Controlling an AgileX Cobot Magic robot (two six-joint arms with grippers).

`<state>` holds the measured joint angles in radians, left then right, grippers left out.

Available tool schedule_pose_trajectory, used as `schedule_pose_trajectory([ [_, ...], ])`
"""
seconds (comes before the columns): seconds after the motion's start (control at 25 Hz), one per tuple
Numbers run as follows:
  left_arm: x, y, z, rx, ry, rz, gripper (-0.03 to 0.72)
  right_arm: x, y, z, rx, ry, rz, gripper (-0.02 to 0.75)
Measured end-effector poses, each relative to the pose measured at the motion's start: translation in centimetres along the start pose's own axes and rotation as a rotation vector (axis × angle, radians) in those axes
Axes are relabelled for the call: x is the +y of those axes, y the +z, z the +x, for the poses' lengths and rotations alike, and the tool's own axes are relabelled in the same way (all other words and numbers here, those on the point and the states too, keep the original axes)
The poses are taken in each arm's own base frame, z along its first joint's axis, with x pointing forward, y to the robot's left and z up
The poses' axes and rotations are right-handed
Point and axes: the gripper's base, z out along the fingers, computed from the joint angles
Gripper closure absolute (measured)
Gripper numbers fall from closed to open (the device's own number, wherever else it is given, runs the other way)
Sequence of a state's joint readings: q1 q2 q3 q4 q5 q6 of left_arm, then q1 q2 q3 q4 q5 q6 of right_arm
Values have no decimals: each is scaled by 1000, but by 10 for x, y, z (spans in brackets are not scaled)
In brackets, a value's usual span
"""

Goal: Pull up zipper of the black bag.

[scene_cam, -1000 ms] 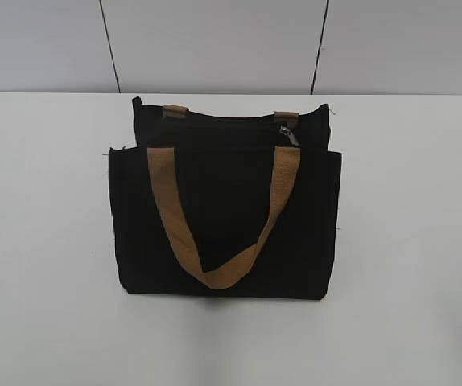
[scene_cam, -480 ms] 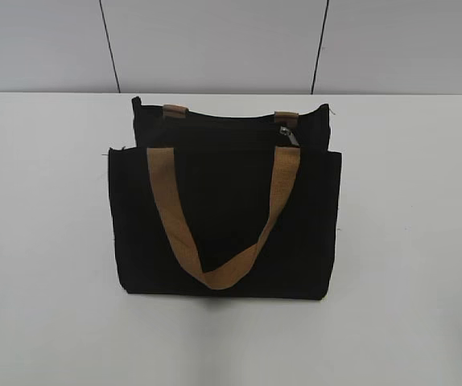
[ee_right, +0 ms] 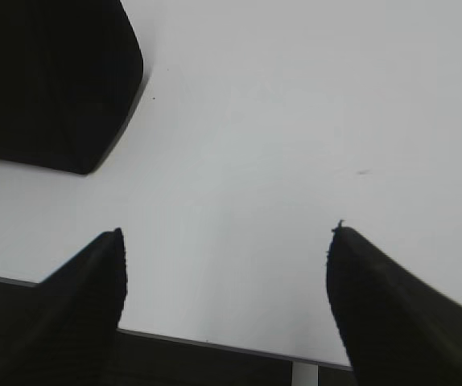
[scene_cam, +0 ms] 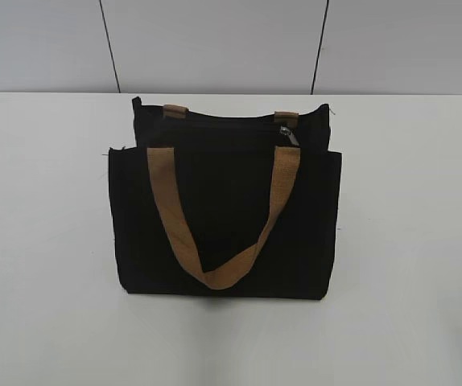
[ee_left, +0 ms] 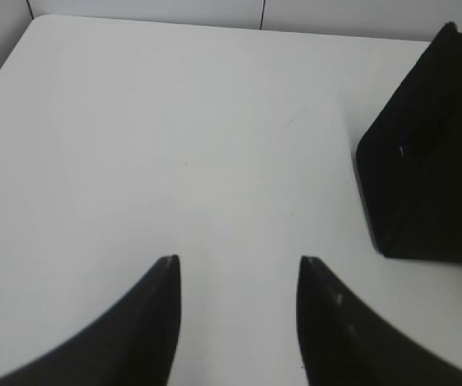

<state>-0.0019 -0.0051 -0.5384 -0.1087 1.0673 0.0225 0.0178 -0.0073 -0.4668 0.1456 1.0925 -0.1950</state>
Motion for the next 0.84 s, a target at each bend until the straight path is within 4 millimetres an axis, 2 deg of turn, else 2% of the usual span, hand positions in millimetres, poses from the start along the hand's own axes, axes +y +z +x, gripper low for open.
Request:
schedule_pose_trajectory([
  [0.28, 0, 0, 0, 0, 0, 1, 344, -5, 0, 1, 8, 55, 54, 150],
  [0.84, 0, 0, 0, 0, 0, 1, 414, -5, 0, 1, 9, 58, 59, 150],
])
